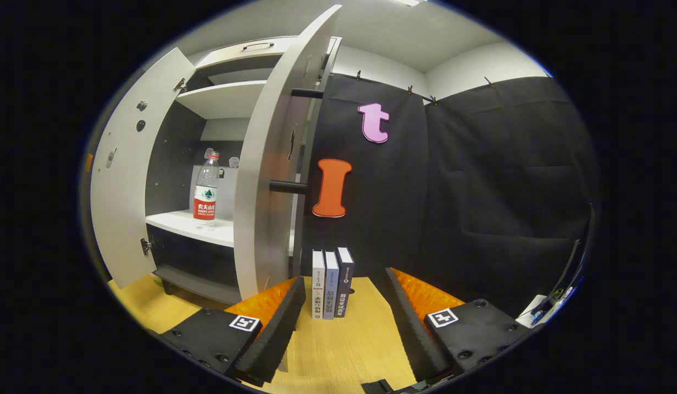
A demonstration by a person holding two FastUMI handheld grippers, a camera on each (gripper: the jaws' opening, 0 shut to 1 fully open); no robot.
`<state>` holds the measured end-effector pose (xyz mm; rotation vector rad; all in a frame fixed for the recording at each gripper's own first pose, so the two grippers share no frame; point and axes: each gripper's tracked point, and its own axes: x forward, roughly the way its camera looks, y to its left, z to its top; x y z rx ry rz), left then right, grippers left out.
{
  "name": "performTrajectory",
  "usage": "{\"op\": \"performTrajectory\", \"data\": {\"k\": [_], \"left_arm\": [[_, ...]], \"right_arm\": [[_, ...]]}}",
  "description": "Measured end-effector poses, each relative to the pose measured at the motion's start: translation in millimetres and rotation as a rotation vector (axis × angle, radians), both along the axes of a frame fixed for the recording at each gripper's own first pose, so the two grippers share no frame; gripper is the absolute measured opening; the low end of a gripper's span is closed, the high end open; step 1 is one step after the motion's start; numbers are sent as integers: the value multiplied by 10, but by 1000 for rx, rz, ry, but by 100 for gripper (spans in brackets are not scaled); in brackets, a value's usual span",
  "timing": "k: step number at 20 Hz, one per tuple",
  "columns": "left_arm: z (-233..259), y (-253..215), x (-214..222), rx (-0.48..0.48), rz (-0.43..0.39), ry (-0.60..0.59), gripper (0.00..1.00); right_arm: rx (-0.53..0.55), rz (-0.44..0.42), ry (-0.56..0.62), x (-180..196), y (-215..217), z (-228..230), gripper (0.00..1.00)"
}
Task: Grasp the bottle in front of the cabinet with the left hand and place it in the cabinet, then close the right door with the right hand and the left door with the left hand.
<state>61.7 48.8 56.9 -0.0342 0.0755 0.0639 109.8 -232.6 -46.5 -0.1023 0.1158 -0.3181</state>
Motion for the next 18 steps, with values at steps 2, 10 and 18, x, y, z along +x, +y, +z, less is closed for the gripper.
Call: {"op": "performTrajectory", "data": {"k": [2, 10, 18], "left_arm": [[25, 61, 6, -5, -3, 8, 95], [28, 244, -93, -7, 10, 14, 95], [36, 420, -161, -10, 47, 11, 95]], "right_arm": [[9, 1, -1, 12, 82, -2, 95], [34, 77, -2, 153, 595, -24, 95], [25, 156, 8, 346, 966, -26, 95]]}}
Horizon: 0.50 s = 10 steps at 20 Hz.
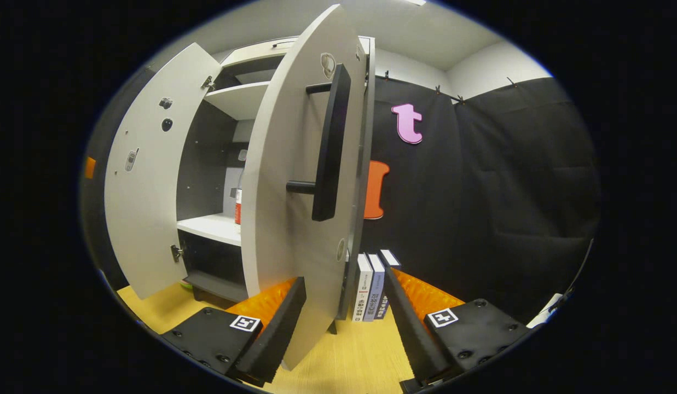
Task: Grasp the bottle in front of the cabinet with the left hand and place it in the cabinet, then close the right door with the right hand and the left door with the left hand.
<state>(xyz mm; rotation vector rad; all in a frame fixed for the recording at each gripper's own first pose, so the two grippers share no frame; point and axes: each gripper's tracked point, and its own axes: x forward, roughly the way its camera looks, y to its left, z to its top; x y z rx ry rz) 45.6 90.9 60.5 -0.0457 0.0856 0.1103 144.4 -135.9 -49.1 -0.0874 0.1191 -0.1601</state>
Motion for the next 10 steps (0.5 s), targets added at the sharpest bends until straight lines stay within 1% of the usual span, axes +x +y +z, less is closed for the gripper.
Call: {"op": "performTrajectory", "data": {"k": [1, 2, 10], "left_arm": [[-3, 23, -9, -1, 6, 0, 95], [-9, 52, -11, -3, 12, 1, 95], [-27, 243, 1, -5, 47, 5, 95]], "right_arm": [[2, 12, 1, 31, 41, -7, 95], [1, 22, 5, 69, 87, -24, 88], [-6, 46, 16, 387, 288, -100, 87]]}}
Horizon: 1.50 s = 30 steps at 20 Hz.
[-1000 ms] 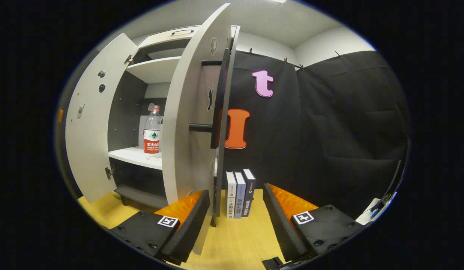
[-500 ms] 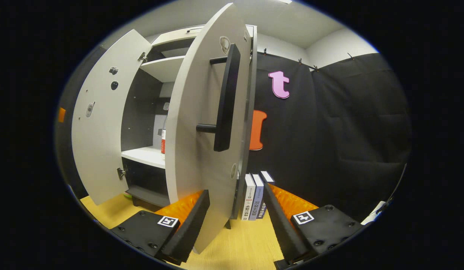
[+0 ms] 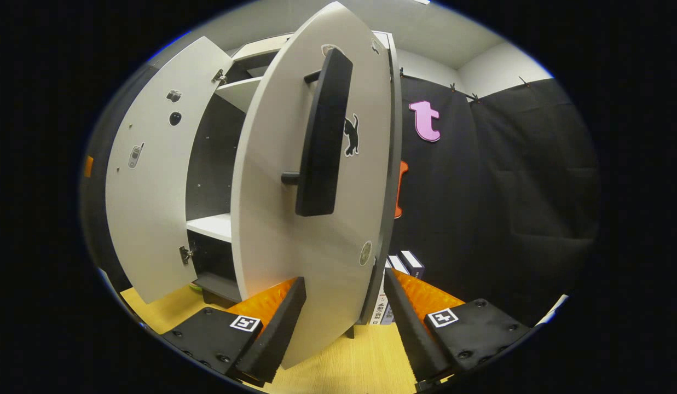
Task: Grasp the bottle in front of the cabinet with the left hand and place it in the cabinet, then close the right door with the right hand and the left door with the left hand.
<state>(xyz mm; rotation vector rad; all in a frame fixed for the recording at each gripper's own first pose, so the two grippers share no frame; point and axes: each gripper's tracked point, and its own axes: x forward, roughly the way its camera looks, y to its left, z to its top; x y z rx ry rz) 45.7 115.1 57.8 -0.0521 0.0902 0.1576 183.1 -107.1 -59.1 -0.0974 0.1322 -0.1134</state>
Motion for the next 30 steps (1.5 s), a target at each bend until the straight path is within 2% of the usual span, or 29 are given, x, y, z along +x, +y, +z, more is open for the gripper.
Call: {"op": "performTrajectory", "data": {"k": [8, 9, 12, 16, 22, 30], "left_arm": [[-63, 296, -9, 10, 62, 19, 95], [-84, 344, -10, 12, 73, 22, 95], [-136, 472, 21, 9, 96, 28, 95], [-176, 614, 41, 14, 116, 26, 95], [-308, 975, 119, 39, 189, 36, 95], [-536, 1501, 301, 57, 272, 65, 95]], "right_arm": [[-7, 74, 2, 643, 554, -139, 87], [-19, 74, -5, 728, 591, -132, 95], [-28, 75, -8, 869, 651, -143, 95], [-1, 69, -13, 981, 678, -151, 95], [-11, 56, -14, 1121, 700, -154, 95], [6, 50, -1, 1122, 698, -163, 95]]}}
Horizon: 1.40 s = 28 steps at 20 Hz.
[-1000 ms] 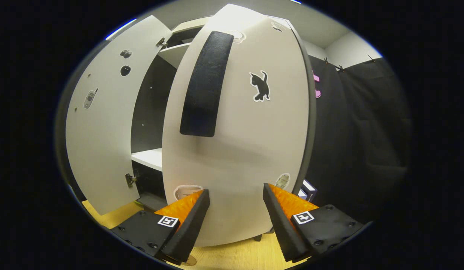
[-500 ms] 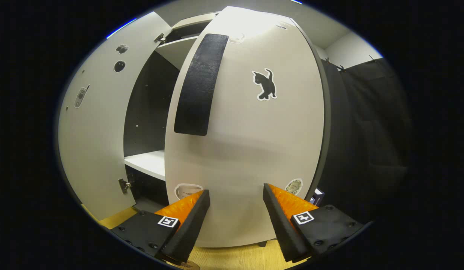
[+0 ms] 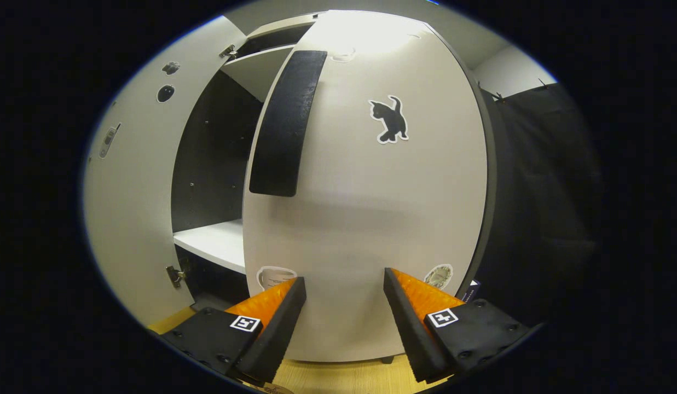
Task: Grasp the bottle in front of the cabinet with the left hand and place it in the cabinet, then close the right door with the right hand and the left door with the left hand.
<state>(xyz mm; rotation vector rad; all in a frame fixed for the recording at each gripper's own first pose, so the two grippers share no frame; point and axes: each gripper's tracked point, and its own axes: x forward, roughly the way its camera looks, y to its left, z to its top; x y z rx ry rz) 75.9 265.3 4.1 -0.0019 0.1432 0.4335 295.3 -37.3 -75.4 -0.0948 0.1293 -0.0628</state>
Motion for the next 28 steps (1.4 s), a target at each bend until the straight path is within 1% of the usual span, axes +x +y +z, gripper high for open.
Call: {"op": "performTrajectory", "data": {"k": [3, 5, 8, 10, 13, 17, 18, 19, 20, 21, 24, 28], "left_arm": [[34, 213, -21, 35, 22, -10, 95], [2, 376, -7, 59, 46, -2, 95], [-128, 540, 100, 63, 62, 22, 95], [-231, 579, 208, 62, 59, 39, 94], [-328, 538, 325, 38, 40, 52, 94], [-381, 373, 480, 25, -3, 44, 95], [-383, 380, 467, 34, 1, 42, 94], [-384, 405, 454, 31, 10, 46, 88], [-401, 400, 452, 21, 15, 54, 89], [-404, 392, 440, 12, 25, 56, 92], [-402, 381, 421, -4, 49, 54, 93], [-394, 179, 475, 16, 29, 60, 93]], "right_arm": [[27, 6, -5, -40, 18, 41, 95], [37, 15, -5, -138, 36, 77, 95], [28, 26, -13, -347, 23, 184, 95], [0, 19, -30, -457, -54, 283, 95], [-37, 9, -56, -624, -225, 450, 95], [-1, -21, -71, -776, -505, 640, 95], [6, -27, -72, -804, -577, 682, 95], [8, -34, -69, -825, -650, 723, 95], [9, -38, -66, -849, -715, 769, 95], [11, -37, -65, -864, -766, 822, 95], [-1, -24, -80, -918, -874, 1007, 95], [-10, -24, -100, -992, -971, 1109, 95]]}}
